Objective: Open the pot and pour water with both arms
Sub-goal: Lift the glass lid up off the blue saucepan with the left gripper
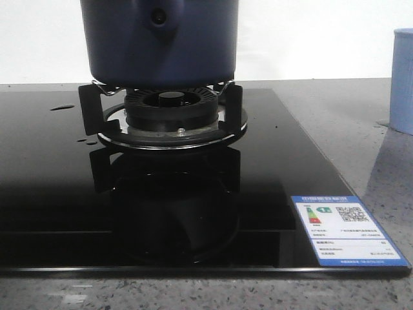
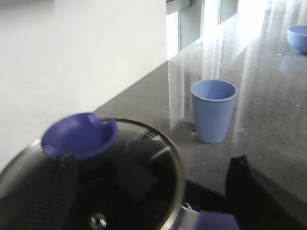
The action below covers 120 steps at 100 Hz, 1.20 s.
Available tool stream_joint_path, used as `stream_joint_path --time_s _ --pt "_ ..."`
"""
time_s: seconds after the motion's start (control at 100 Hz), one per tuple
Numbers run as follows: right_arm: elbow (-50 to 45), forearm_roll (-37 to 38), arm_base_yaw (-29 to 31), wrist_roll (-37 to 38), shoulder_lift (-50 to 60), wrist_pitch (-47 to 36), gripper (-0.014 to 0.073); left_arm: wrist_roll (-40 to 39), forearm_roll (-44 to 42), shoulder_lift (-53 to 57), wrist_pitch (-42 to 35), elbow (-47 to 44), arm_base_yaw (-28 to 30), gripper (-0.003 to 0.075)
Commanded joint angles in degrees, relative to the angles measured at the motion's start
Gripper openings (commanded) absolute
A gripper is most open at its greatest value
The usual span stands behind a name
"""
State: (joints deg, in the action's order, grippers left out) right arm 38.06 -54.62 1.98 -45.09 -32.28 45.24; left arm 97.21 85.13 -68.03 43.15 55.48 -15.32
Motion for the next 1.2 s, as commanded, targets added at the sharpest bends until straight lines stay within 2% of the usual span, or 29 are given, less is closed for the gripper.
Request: stream_joint_path --time_s 0.0,0.16,0.41,0.57,0.84,1.07,1.19 --pt "1.83 -2.90 -0.10 -0.97 -0.20 -3.07 0.0665 1.78 4.66 -2.48 -0.21 4.26 -0.26 0.0583" --pt "1.83 -2.90 -0.10 -0.97 -0.20 -3.07 0.0665 1.78 5.76 -7.87 -0.91 8.43 -0.26 0.0588" --pt "1.83 -3.09 -0.10 -0.97 -0.20 -3.07 0.0665 2.00 7.69 -13.47 -3.69 11.52 -0.26 0.0657" --pt "1.83 -3.13 -0.10 -0.97 -0.20 -3.34 0.0665 2.13 8.61 -16.20 -3.66 11.97 -0.26 0.0657" --pt "1.83 -3.23 -0.10 -0.97 -0.20 -3.92 0.0665 9.34 16.43 -20.11 -1.10 12.45 -0.26 0.0656" --pt "1.83 -3.23 -0.10 -0.97 -0.20 -4.10 0.0665 10.69 17.54 -21.89 0.76 12.45 -0.61 0.0647" --pt "1.83 -3.23 -0.10 -0.97 -0.20 -4.45 0.0665 10.91 17.63 -22.32 1.36 13.03 -1.15 0.0614"
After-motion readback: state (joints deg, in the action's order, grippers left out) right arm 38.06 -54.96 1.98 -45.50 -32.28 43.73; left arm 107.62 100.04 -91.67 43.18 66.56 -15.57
